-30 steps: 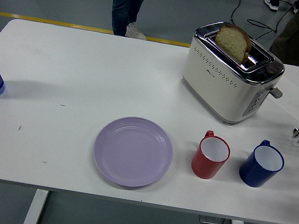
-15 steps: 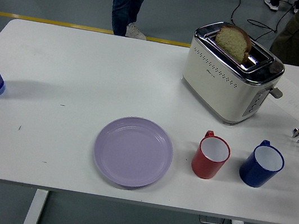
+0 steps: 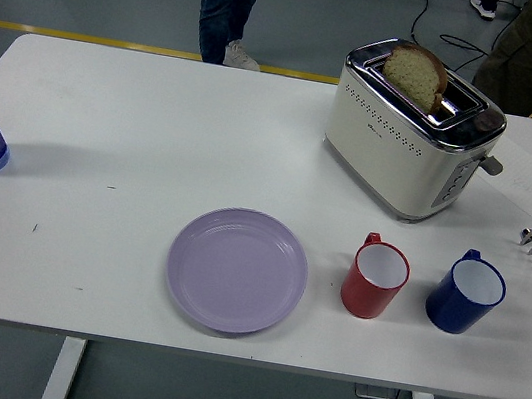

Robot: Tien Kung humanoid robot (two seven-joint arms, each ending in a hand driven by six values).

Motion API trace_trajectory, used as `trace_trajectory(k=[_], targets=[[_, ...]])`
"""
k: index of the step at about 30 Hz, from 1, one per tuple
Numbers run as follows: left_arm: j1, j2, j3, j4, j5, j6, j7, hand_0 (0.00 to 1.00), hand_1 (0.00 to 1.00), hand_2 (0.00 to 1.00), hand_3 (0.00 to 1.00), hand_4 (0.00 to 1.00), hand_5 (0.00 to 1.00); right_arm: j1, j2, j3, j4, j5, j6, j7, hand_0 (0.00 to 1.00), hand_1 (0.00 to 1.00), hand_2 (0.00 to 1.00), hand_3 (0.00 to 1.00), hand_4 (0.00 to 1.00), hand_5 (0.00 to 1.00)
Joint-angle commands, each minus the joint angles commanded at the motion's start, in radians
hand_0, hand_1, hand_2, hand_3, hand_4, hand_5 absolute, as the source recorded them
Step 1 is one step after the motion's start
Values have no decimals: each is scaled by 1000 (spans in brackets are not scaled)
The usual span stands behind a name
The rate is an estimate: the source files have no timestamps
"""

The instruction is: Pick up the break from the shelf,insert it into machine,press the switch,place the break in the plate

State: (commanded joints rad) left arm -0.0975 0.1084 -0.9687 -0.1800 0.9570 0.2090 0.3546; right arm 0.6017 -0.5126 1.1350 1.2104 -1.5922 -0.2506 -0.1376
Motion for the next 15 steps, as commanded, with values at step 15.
trace_trajectory(k=[15], targets=[[0, 1, 1, 0, -1, 2, 1, 632, 492, 477, 544, 337, 807, 78, 39, -58, -1, 81, 40, -4, 858, 799, 806, 823, 636, 364]])
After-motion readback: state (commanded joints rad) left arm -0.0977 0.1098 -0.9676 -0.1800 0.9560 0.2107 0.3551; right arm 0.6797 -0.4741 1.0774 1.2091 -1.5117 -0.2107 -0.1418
